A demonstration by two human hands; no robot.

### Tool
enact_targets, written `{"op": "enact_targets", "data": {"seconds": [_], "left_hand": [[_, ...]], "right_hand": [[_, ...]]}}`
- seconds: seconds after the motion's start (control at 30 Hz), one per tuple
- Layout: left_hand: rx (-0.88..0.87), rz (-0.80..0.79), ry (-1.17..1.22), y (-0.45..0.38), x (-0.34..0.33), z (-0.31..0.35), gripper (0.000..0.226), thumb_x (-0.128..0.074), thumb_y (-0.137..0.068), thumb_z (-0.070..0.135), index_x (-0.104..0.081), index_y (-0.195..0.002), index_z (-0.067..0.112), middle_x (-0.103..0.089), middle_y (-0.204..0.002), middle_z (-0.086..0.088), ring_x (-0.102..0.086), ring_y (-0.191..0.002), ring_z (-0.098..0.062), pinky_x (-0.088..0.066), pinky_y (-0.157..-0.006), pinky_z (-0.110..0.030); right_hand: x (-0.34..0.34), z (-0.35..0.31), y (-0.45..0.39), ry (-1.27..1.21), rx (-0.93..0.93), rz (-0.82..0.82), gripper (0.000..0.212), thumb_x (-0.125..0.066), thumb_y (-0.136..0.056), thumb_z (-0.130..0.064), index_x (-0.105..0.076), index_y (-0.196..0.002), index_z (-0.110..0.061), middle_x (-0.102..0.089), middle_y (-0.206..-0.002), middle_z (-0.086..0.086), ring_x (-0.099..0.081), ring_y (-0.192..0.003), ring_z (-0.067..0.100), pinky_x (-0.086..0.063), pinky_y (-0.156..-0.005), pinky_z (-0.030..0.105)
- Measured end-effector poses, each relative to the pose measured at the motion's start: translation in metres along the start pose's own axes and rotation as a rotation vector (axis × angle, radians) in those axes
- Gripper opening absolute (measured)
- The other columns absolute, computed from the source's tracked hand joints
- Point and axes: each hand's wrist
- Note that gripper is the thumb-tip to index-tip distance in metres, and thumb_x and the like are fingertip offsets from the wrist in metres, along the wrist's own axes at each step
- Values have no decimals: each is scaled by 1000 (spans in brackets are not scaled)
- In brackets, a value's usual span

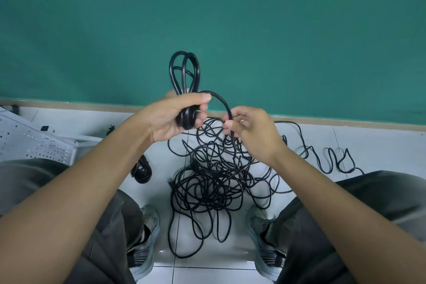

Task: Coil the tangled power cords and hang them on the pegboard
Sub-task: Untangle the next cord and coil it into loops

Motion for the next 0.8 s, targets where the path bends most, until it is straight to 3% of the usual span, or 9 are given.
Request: {"op": "enact_targets", "data": {"seconds": [0.1, 0.2, 0.27, 0.37, 0.53, 0.6, 0.67, 0.73, 0.8], "left_hand": [[12, 50, -129, -1, -4, -3, 47, -79, -73, 26, -69, -112, 2, -79, -103, -11, -77, -95, -19, -61, -80, -21], [14, 54, -217, -1, -10, -11, 56, -84, -72, 25, -68, -120, 1, -77, -112, -14, -75, -107, -23, -58, -98, -33], [9, 33, -273, -2, -14, -19, 48, -83, -78, 25, -70, -119, 3, -78, -112, -11, -74, -110, -23, -57, -96, -35], [-48, -51, -320, 0, -25, -25, 38, -77, -87, 17, -69, -123, 6, -77, -114, -9, -73, -112, -24, -56, -76, -26], [-113, -140, -398, 4, -33, -25, 35, -80, -84, 23, -72, -113, 6, -77, -105, -13, -73, -102, -22, -51, -75, -18], [-120, -157, -415, 4, -35, -28, 17, -79, -88, 25, -71, -92, 10, -76, -90, -12, -73, -100, -28, -53, -82, -26], [-106, -151, -352, 5, -38, -32, 20, -76, -87, 32, -65, -80, 16, -68, -75, -5, -73, -98, -34, -56, -92, -35], [-92, -123, -213, 5, -40, -33, 24, -74, -85, 37, -63, -79, 16, -58, -67, 2, -72, -84, -28, -58, -92, -40], [-102, -73, -81, 3, -38, -30, 34, -75, -85, 41, -64, -87, 9, -53, -65, 4, -61, -69, -19, -59, -80, -35]], "right_hand": [[4, -7, -4, -201, 14, 119, 18, -65, -98, -4, -73, -94, -20, -69, -87, 1, -75, -88, 24, -63, -83, 42], [8, -22, -8, -446, 22, 169, 14, -66, -96, 1, -74, -97, -10, -70, -92, 8, -76, -90, 27, -64, -75, 34], [8, -31, -10, -508, 50, 192, 14, -66, -95, 4, -74, -95, -8, -71, -90, 9, -75, -85, 23, -64, -72, 35], [9, -37, -11, -516, 83, 251, 15, -66, -95, 4, -74, -93, -9, -72, -81, 2, -75, -82, 22, -64, -73, 38], [13, -34, -13, -461, 106, 297, 11, -75, -90, -2, -76, -88, -13, -73, -80, 4, -73, -77, 18, -64, -75, 35], [13, -28, -15, -326, 101, 322, 8, -81, -87, -13, -77, -83, -19, -74, -77, -1, -71, -76, 14, -63, -81, 36], [12, -23, -17, -238, 89, 333, 9, -83, -86, -24, -76, -79, -23, -73, -76, 1, -69, -75, 14, -61, -83, 38], [9, -21, -16, -259, 80, 288, 12, -76, -92, -27, -75, -85, -18, -72, -80, 7, -69, -76, 19, -61, -81, 40], [0, -23, -10, -357, 30, 157, 25, -61, -103, -31, -70, -101, -8, -73, -89, 10, -72, -81, 25, -63, -82, 40]]}}
Point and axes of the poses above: each hand's wrist, its own y-axis away from the middle knuckle, its own x-axis out of the back of the hand, z = x × y
